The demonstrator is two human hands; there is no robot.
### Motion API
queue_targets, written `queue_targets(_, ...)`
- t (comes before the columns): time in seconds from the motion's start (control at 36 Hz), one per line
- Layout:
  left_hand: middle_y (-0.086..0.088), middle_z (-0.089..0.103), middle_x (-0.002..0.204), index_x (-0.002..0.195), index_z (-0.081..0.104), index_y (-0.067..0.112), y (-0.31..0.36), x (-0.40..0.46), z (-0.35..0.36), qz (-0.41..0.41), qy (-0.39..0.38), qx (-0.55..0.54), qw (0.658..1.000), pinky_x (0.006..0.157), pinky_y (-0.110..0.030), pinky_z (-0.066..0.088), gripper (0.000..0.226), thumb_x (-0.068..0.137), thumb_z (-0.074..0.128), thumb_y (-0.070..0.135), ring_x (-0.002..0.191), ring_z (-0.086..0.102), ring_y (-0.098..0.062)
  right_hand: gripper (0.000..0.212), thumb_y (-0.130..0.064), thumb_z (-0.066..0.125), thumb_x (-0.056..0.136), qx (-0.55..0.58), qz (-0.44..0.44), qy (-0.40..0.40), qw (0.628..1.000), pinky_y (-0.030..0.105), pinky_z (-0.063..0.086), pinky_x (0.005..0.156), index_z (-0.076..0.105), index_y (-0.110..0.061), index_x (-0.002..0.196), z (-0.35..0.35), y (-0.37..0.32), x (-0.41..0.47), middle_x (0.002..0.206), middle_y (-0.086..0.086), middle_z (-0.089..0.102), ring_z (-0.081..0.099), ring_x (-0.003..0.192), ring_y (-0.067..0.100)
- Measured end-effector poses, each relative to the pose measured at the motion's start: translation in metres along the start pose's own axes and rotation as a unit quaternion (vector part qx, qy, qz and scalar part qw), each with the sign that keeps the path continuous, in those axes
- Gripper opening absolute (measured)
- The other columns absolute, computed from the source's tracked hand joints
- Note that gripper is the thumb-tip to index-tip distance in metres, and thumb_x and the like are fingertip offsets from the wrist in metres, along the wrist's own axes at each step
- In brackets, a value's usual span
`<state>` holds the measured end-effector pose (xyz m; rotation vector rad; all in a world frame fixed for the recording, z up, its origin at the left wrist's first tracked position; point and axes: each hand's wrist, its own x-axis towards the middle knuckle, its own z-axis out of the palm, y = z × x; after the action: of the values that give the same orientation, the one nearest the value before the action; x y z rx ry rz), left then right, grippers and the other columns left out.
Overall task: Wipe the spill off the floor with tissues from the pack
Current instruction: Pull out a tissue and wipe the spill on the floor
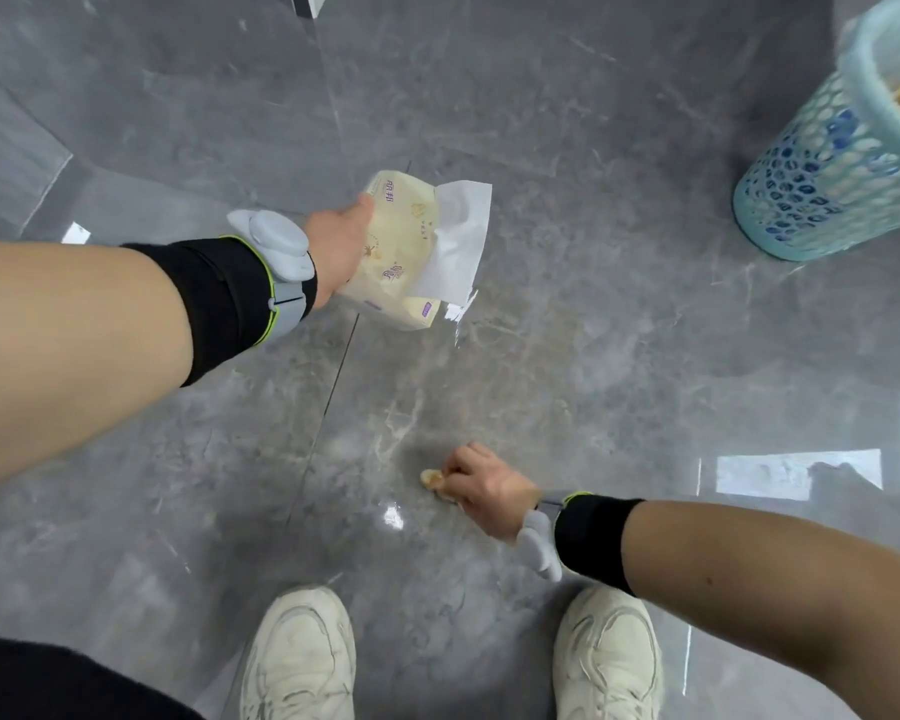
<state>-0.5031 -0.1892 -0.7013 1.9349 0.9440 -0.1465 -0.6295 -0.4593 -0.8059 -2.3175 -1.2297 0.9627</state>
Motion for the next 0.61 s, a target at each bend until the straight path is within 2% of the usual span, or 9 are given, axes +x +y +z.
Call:
queue_targets(0.06,0.003,0.058,0.074,0.090,0.062,0.018,0.005,-0.003,0.007,0.006,-0.006,0.006,1.000,0.074,-0.028,0.042,0.048,0.092,0.042,0.061,0.081,0.057,-0.028,0.075,-0.038,0.002,0.085,-0.021,-0.008,-0.020,1.000,0.035,0.036,0.090,0.063,-0.008,0.117,0.004,0.005,-0.006,0.118,0.018,0.053,0.043,0.109,0.028)
queue_targets(0.08,0.004,0.057,0.074,0.090,0.062,0.018,0.008,-0.004,0.010,0.008,-0.009,0.005,1.000,0.073,-0.028,0.041,0.048,0.092,0.042,0.061,0.081,0.057,-0.028,0.061,-0.028,0.009,0.095,-0.025,-0.005,-0.022,0.999,0.036,0.036,0.091,0.063,-0.008,0.117,0.003,0.009,-0.009,0.119,0.018,0.053,0.043,0.110,0.028)
queue_targets(0.14,0.001,0.061,0.080,0.088,0.063,0.019,0.011,-0.005,0.016,0.012,-0.014,0.006,1.000,0.073,-0.027,0.042,0.047,0.092,0.043,0.062,0.081,0.058,-0.028,0.030,-0.013,0.038,0.101,-0.047,-0.012,-0.020,0.999,0.036,0.037,0.092,0.063,-0.011,0.116,0.002,0.024,-0.011,0.120,0.015,0.053,0.042,0.109,0.027)
queue_targets(0.17,0.000,0.061,0.082,0.084,0.062,0.019,0.011,-0.006,0.016,0.012,-0.013,0.006,1.000,0.073,-0.027,0.042,0.047,0.091,0.043,0.062,0.081,0.059,-0.027,0.023,-0.017,0.047,0.098,-0.060,-0.018,-0.003,0.998,0.036,0.038,0.090,0.064,-0.015,0.112,-0.002,0.029,-0.011,0.116,0.012,0.055,0.044,0.107,0.025)
queue_targets(0.25,0.005,0.059,0.074,0.073,0.057,0.022,0.011,-0.008,0.022,0.006,-0.019,0.006,1.000,0.069,-0.027,0.043,0.047,0.090,0.044,0.063,0.075,0.058,-0.025,0.022,-0.049,0.059,0.087,-0.072,0.044,0.110,0.990,0.030,0.046,0.070,0.065,-0.028,0.086,-0.029,0.048,-0.021,0.088,-0.004,0.059,0.058,0.079,0.010)
queue_targets(0.33,0.005,0.058,0.074,0.077,0.058,0.022,0.012,-0.009,0.022,-0.003,-0.023,-0.002,1.000,0.063,-0.026,0.043,0.046,0.089,0.044,0.063,0.073,0.058,-0.023,0.017,-0.022,0.064,0.092,-0.005,0.154,0.263,0.952,0.030,0.047,0.068,0.072,-0.008,0.086,-0.057,0.074,-0.020,0.089,0.014,0.059,0.059,0.077,0.031)
queue_targets(0.39,0.002,0.061,0.081,0.088,0.062,0.020,0.012,-0.008,0.022,-0.004,-0.028,-0.003,1.000,0.071,-0.028,0.049,0.047,0.089,0.043,0.064,0.081,0.061,-0.026,0.016,-0.013,0.061,0.094,0.015,0.220,0.305,0.926,0.025,0.042,0.068,0.071,-0.002,0.090,-0.071,0.084,-0.023,0.092,0.019,0.056,0.059,0.079,0.034)
queue_targets(0.47,-0.004,0.065,0.098,0.105,0.065,0.015,0.014,-0.007,0.022,-0.008,-0.030,-0.014,0.999,0.091,-0.036,0.052,0.055,0.089,0.044,0.063,0.093,0.064,-0.029,0.017,-0.011,0.058,0.095,0.037,0.237,0.312,0.919,0.025,0.038,0.071,0.069,0.001,0.089,-0.069,0.082,-0.029,0.092,0.019,0.055,0.056,0.079,0.035)
queue_targets(0.61,-0.002,0.062,0.087,0.099,0.065,0.015,0.015,-0.007,0.027,0.003,-0.021,-0.004,1.000,0.078,-0.031,0.047,0.051,0.091,0.044,0.061,0.085,0.060,-0.028,0.015,-0.012,0.057,0.096,0.026,0.130,0.216,0.968,0.036,0.048,0.074,0.068,-0.001,0.093,-0.041,0.050,-0.050,0.094,0.018,0.056,0.053,0.085,0.033)
